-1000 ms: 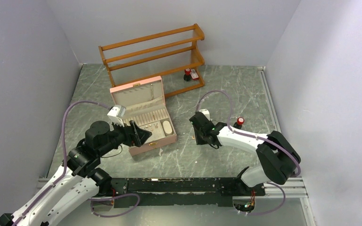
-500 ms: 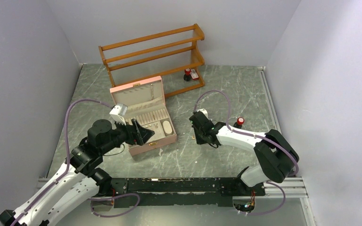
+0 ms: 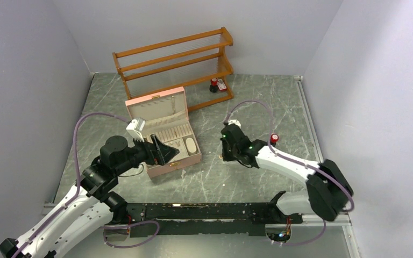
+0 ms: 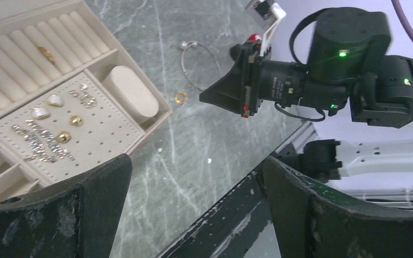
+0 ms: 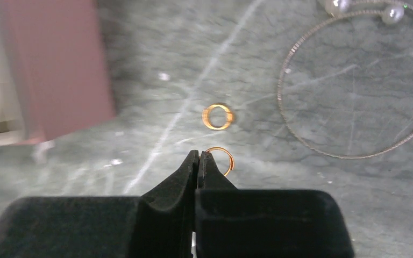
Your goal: Organize the mixed jewelry
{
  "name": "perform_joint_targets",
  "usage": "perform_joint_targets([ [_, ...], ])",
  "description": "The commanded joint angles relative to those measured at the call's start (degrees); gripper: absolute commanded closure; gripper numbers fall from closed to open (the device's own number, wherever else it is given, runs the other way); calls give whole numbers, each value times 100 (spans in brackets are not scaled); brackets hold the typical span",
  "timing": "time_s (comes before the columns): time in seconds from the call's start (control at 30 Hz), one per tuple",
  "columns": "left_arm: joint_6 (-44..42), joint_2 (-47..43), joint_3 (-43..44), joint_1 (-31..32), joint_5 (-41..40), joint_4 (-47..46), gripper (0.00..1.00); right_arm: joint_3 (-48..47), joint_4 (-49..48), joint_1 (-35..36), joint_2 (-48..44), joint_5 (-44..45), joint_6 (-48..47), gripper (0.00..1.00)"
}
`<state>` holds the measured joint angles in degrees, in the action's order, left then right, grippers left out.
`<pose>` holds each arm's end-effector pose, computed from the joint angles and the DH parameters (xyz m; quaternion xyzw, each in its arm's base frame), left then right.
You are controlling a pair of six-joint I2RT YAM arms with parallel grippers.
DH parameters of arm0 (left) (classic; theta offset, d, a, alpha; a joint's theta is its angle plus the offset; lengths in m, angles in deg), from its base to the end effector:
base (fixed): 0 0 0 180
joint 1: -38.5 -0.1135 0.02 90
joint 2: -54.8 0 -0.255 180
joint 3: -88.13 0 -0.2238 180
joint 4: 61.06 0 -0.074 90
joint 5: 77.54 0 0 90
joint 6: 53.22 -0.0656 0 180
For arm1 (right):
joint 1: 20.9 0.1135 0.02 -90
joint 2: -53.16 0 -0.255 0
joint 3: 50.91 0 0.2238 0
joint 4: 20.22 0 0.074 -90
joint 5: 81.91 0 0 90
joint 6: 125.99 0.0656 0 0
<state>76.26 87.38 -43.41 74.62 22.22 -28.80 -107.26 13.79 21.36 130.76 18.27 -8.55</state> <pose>0.1174 -0.0994 0.2729 0.0276 0.7989 -0.4197 0.4300 0.1949 0.1614 0.1676 -0.0963 0.9461 0.1004 0.2924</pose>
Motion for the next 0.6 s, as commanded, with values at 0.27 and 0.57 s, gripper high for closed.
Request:
perform_joint_targets([
  [0.27, 2445, 471, -695, -35, 1078, -3188, 17, -311, -1574, -92, -2098, -1894, 1922, 100],
  [0.57, 3228, 2025, 296, -35, 1790, -5120, 31, -1378, -2945, -570, -2069, -3598, 2720, 100],
])
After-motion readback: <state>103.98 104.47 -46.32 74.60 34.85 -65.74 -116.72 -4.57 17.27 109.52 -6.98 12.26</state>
